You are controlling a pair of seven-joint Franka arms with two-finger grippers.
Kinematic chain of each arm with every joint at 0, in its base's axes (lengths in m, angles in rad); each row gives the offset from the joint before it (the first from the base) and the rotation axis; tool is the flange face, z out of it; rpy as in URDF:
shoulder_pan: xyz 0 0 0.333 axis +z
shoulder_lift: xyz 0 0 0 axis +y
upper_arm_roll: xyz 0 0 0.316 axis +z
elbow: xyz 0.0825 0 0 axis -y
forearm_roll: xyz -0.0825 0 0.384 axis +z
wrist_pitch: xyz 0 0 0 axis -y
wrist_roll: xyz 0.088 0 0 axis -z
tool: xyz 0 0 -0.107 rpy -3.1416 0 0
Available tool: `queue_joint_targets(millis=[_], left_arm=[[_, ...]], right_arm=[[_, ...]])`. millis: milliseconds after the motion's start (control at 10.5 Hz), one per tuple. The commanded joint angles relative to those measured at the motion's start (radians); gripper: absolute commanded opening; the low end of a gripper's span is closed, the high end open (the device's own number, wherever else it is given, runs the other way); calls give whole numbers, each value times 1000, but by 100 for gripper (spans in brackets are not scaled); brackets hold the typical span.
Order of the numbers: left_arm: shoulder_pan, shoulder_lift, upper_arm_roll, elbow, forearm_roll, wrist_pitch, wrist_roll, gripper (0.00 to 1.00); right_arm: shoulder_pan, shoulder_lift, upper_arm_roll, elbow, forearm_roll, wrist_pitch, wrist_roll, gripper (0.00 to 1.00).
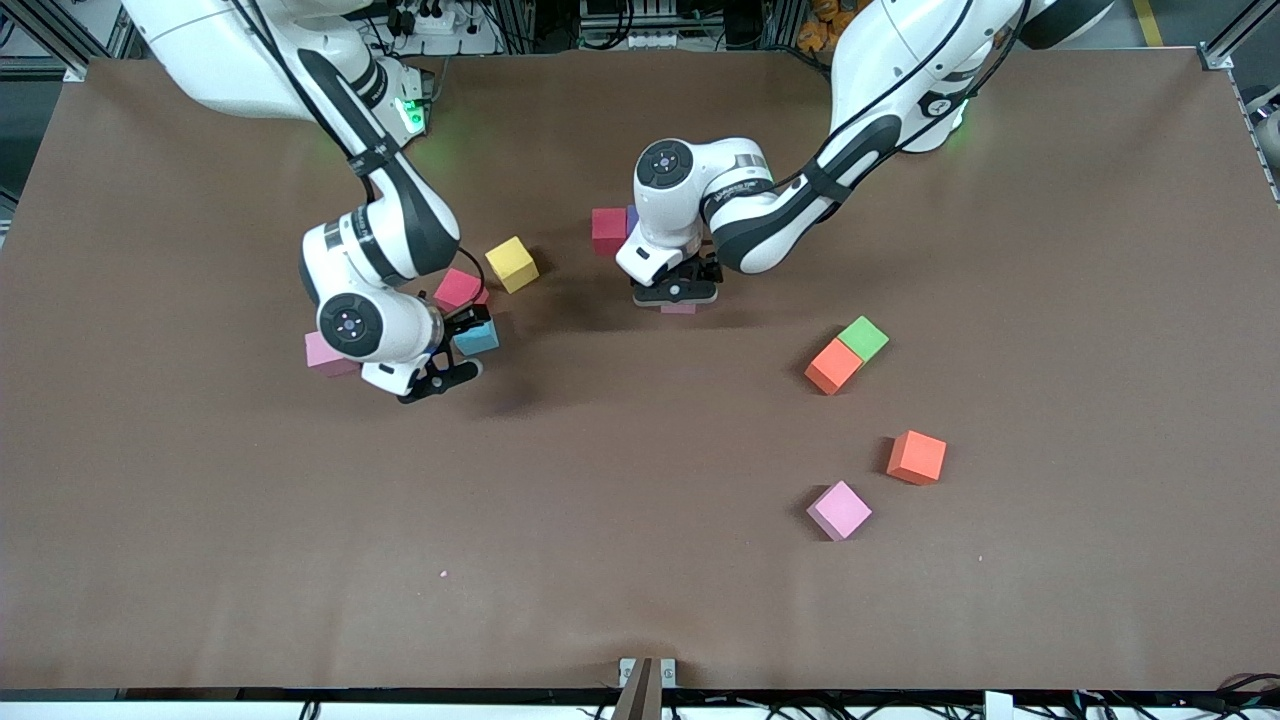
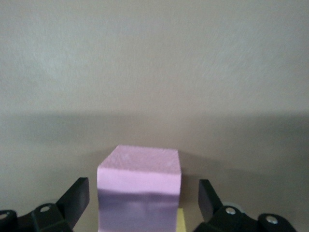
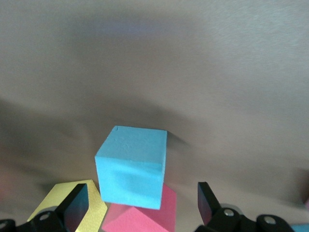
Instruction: Form number 2 with 11 blocks
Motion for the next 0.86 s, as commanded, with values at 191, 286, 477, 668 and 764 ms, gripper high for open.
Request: queue_joint_targets(millis=[191,286,477,668,764], left_arm=[[69,-55,-7,84,-84,-69,-27,100],[111,-60,-7,101,-88,-76,-26,100],[199,-47,-4,143,-89,-76,-15,100],[275,-23,-2,228,-91,-78,17,100],[299,-14,7,255,-89,-78,22,100]], right_arm=[[8,-24,10,-124,24,159,-9,100],[14,-23,10,-129,24,173,-7,100],[20,-16,9,-130,24,182,-4,100],[20,-10,9,-132,24,182,-4,100],[20,-10,9,-133,24,182,-4,95]])
